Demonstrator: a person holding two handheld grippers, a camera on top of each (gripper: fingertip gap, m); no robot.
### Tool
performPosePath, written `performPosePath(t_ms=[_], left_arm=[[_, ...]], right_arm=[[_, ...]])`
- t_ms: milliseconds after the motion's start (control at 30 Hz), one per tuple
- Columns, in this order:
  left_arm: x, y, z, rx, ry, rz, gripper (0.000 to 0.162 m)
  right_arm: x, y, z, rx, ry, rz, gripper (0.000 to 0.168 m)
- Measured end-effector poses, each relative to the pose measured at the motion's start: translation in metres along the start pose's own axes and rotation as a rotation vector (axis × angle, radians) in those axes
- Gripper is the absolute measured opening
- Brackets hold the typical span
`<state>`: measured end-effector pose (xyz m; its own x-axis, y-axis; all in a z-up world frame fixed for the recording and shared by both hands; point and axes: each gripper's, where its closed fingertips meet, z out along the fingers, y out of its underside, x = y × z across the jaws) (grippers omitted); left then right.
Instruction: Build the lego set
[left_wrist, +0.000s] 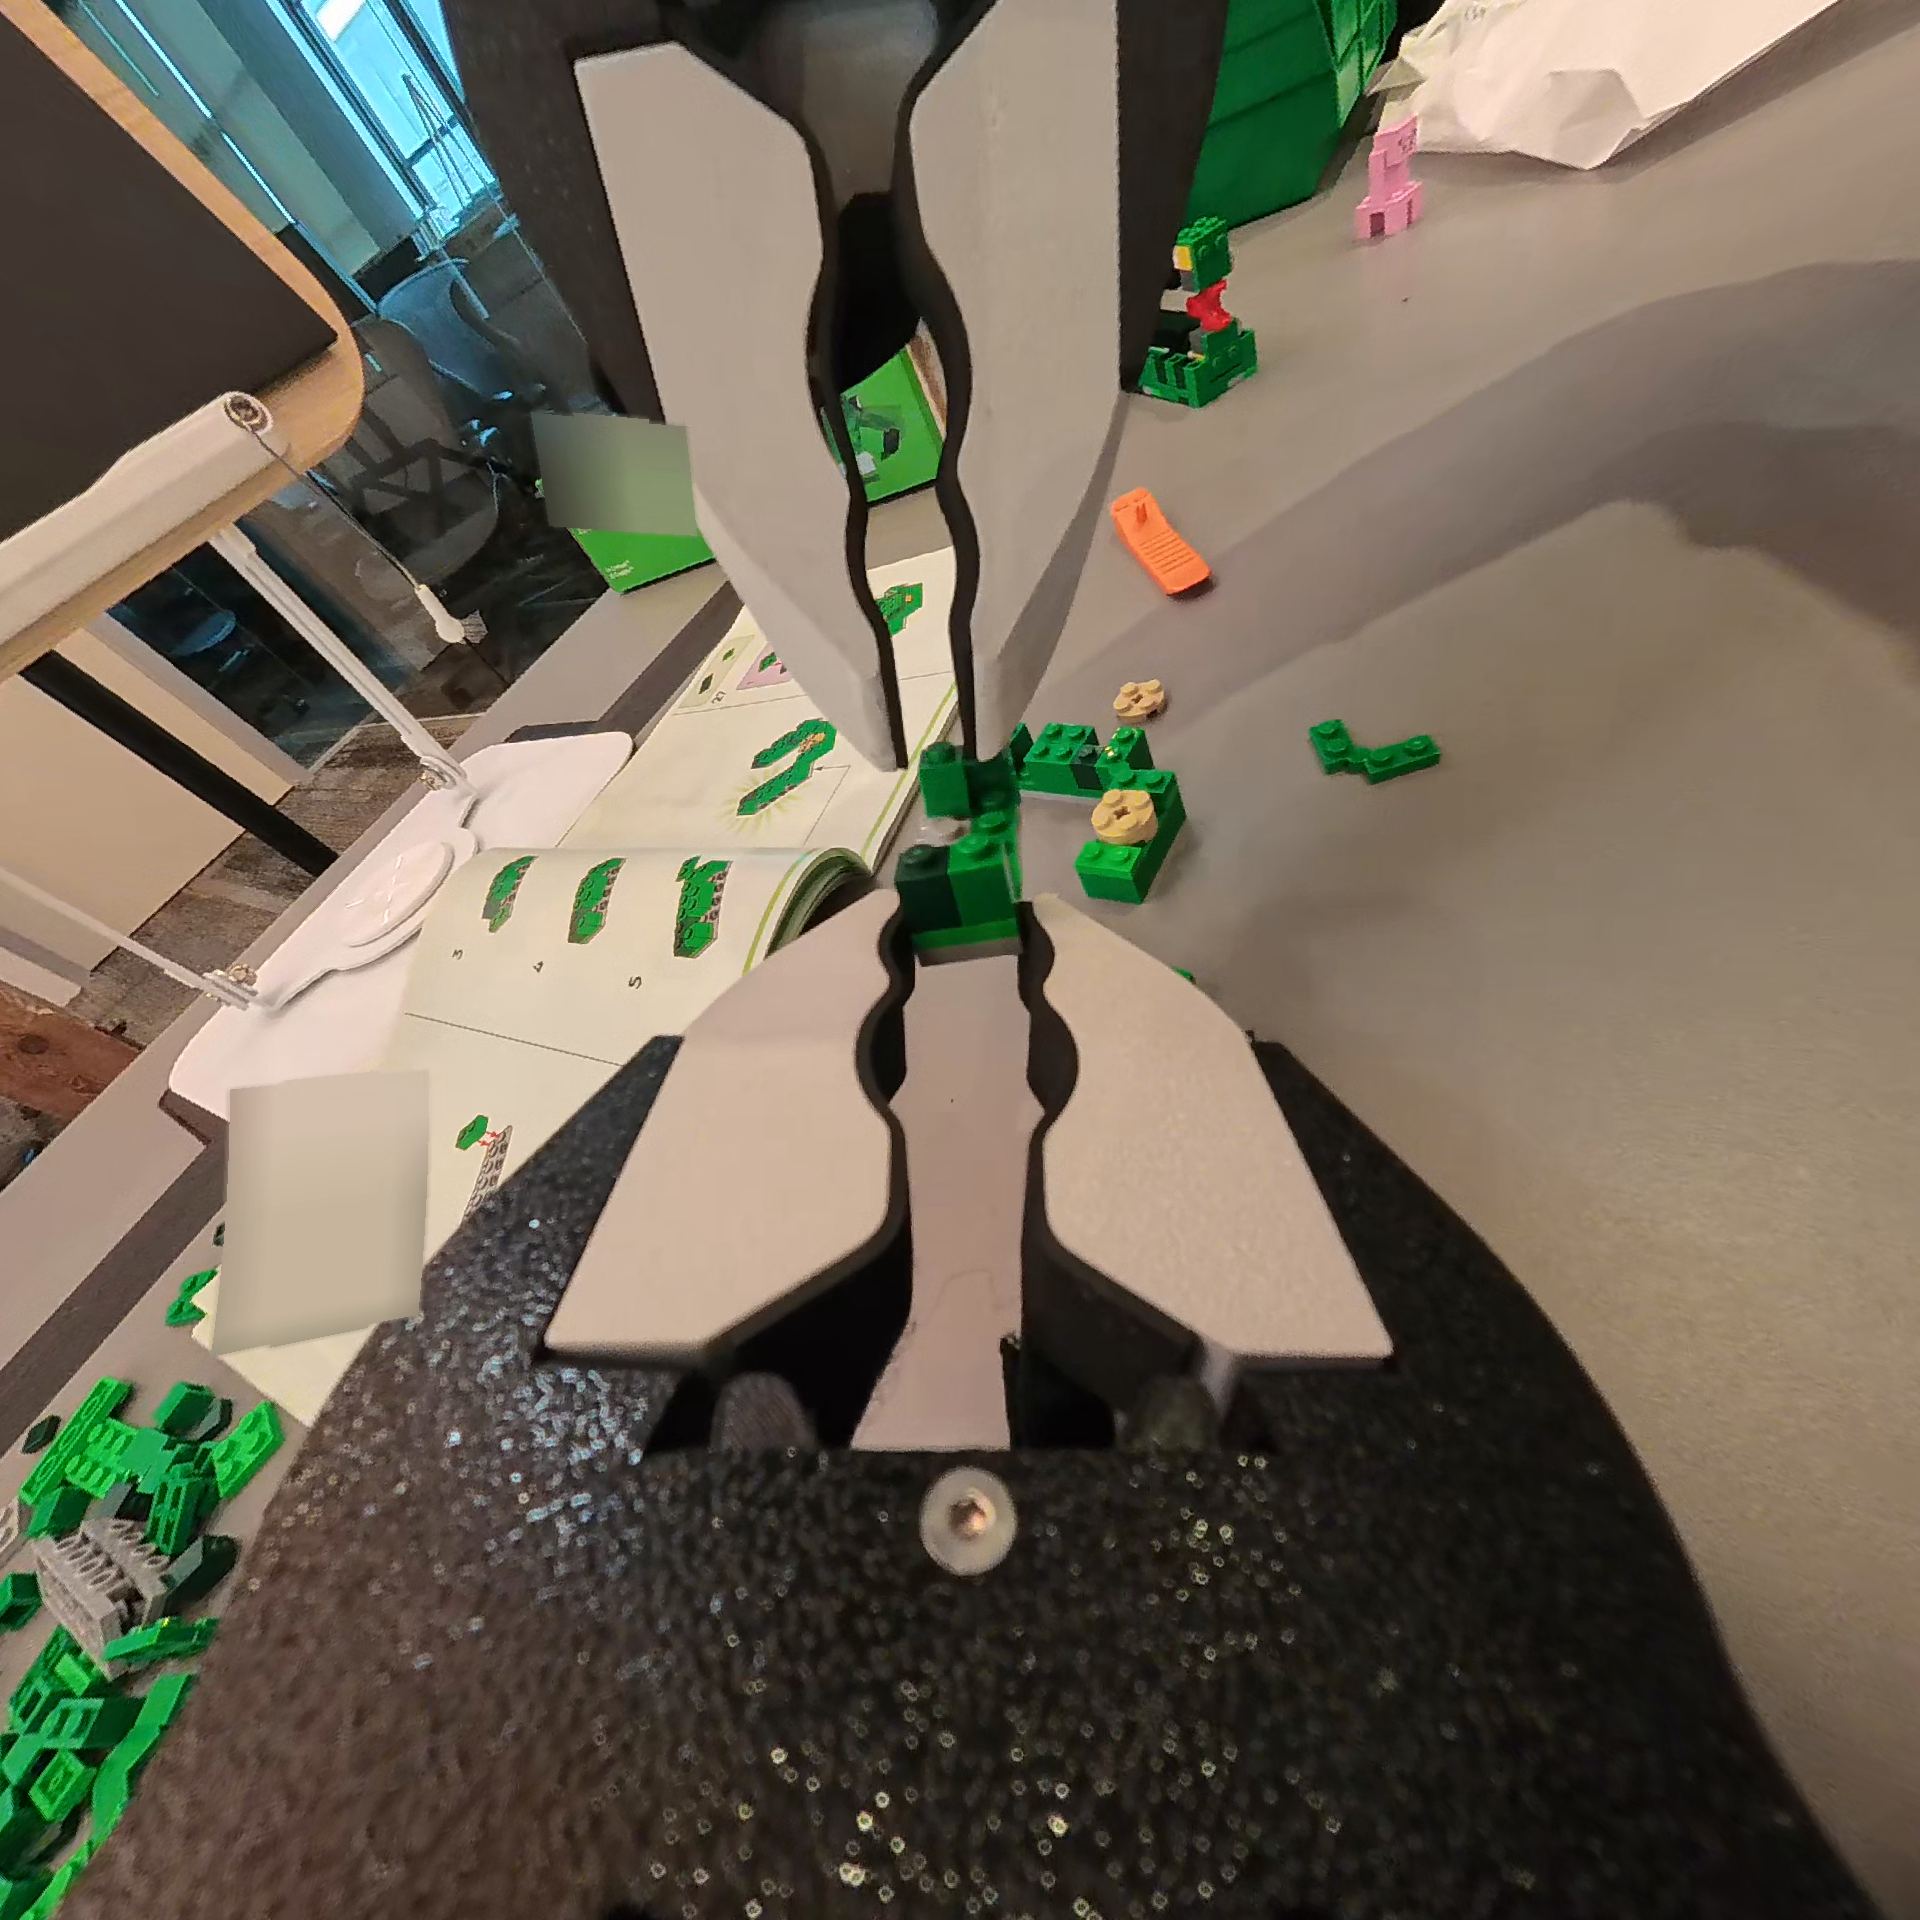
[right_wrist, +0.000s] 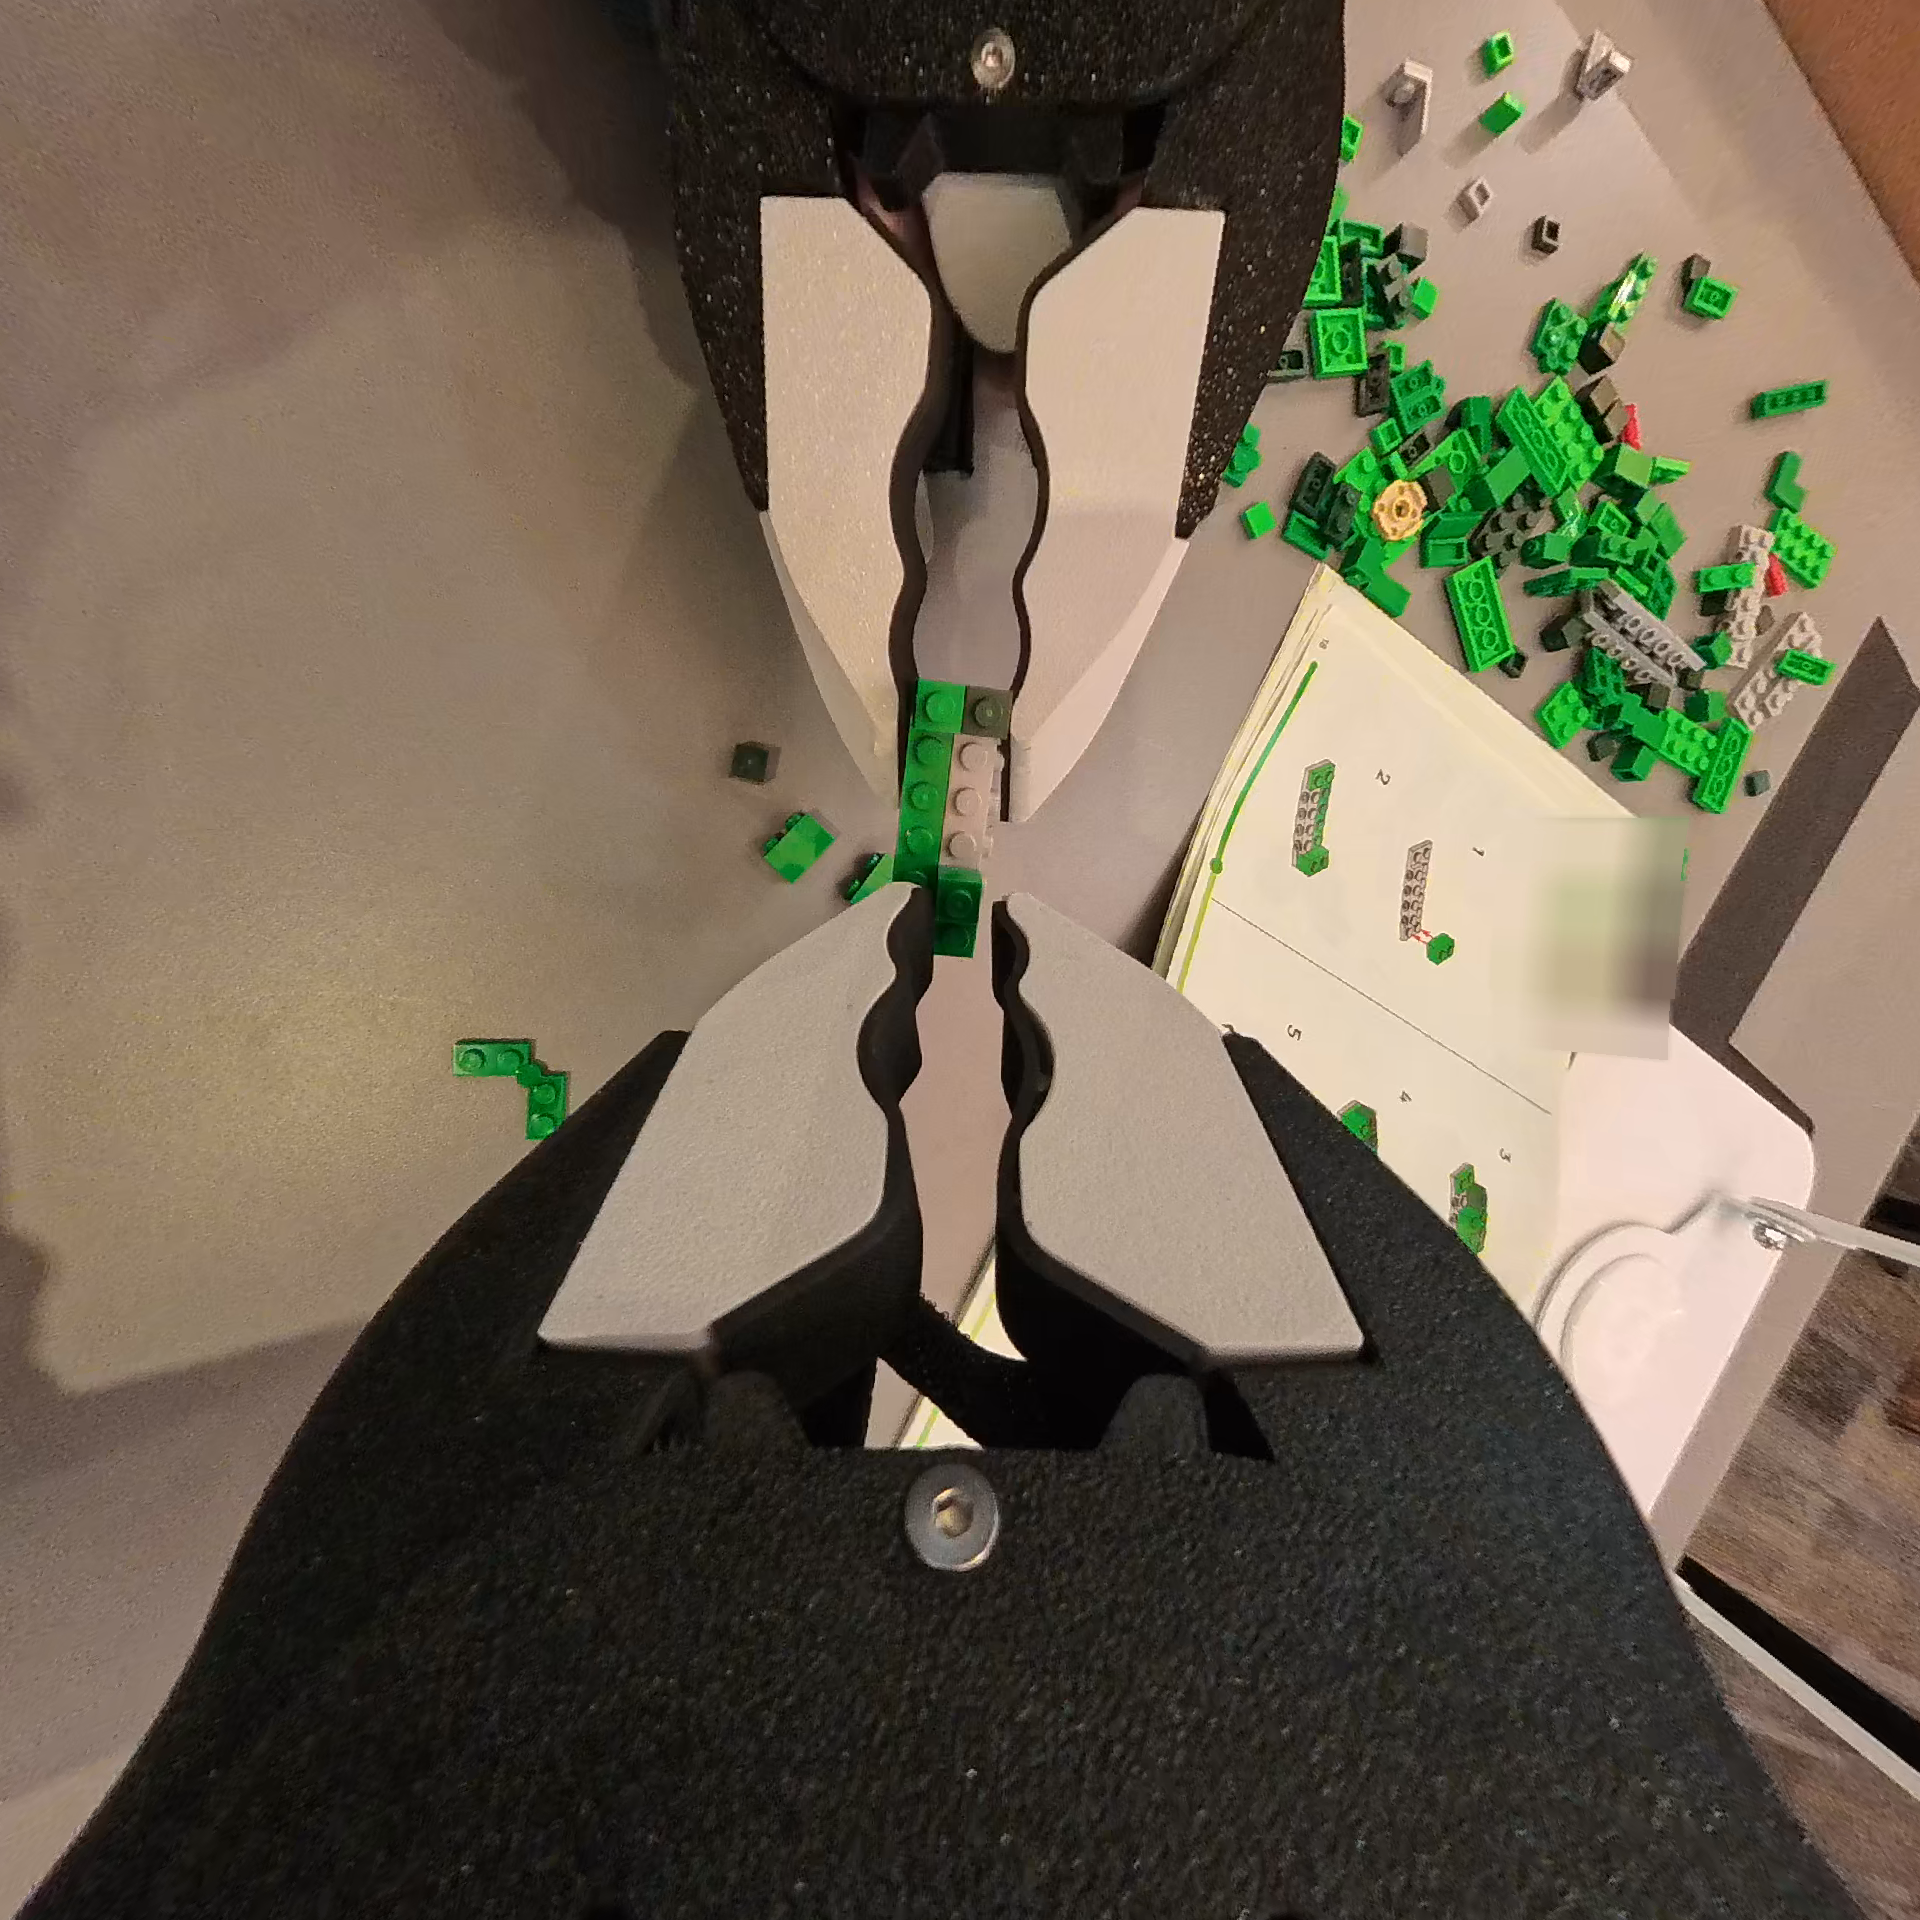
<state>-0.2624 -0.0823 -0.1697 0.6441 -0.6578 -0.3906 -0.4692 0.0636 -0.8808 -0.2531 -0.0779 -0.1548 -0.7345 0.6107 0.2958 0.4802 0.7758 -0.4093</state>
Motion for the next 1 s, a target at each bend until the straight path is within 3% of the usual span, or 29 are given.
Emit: performPosePath(t_ms=[33,467,667,1000], left_arm=[[0.0001,0.0002,0.0001,-0.001,0.0,0.0,0.018],[0.0,0.0013,0.0003,-0.005,0.004,-0.012,0.018],[0.0021,0.0011,0.0007,-0.005,0.013,-0.003,0.018],[0.004,-0.0008,0.0006,0.001,0.018,0.011,0.018]], right_arm=[[-0.0003,0.0,0.0001,0.0,-0.002,0.0,0.01],[-0.0016,0.0008,0.0019,-0.002,-0.007,0.029,0.016],[-0.0016,-0.0006,-0.0005,0.021,-0.007,0.034,0.006],[-0.0035,-0.002,-0.0004,0.033,-0.031,0.056,0.004]])
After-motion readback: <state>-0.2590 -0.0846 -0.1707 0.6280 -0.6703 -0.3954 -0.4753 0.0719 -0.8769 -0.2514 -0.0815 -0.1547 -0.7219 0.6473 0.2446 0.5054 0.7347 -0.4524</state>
